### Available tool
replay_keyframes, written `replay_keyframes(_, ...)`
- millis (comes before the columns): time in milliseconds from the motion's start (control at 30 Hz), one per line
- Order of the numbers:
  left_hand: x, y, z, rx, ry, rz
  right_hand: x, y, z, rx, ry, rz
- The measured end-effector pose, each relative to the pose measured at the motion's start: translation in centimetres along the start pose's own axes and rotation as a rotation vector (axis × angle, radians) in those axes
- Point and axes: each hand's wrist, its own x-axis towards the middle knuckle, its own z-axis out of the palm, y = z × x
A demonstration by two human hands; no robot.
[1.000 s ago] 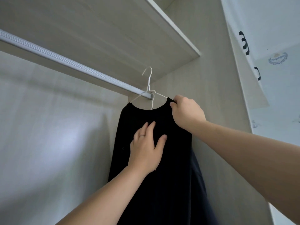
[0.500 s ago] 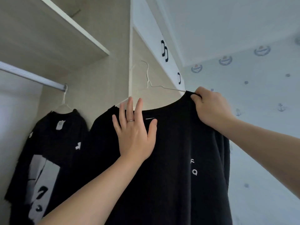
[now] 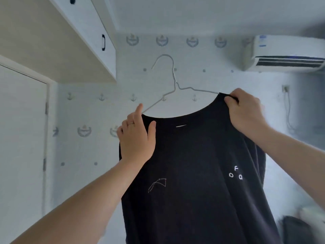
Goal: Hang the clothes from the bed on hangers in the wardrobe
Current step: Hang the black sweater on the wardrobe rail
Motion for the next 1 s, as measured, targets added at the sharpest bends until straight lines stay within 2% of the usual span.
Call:
replay_keyframes(133, -3.1, 0.8, 8.8, -0.212, -0.166, -0.049, -3.3, 8.0, -0.8, -0.112, 0.015, 0.124)
replay_keyframes(367, -10.1, 0.1, 25.0, -0.427, -0.394, 0.043, -12.0, 21.4, 2.0, -0.199, -0.045, 0.341)
replay_keyframes(533, -16.4, -0.9, 35.5, -0.492, -0.594, 0.018, -18.4, 28.8, 5.1, -0.26, -0.159, 0.512)
replay_keyframes(700, -21.7, -1.0, 44.3, -0.567, -0.777, 0.049, -23.5, 34.3, 7.6, -0.391, -0.202, 0.64)
replay_keyframes(867, -25.4, 1.8, 51.4, -0.588, -0.884, 0.09, -27.0, 40.1, 8.1, -0.428, -0.259, 0.8)
replay_keyframes(1000, -28.2, 5.8, 57.1, -0.613, -0.944, 0.148, -28.2, 44.9, 7.0, -0.407, -0.231, 0.883)
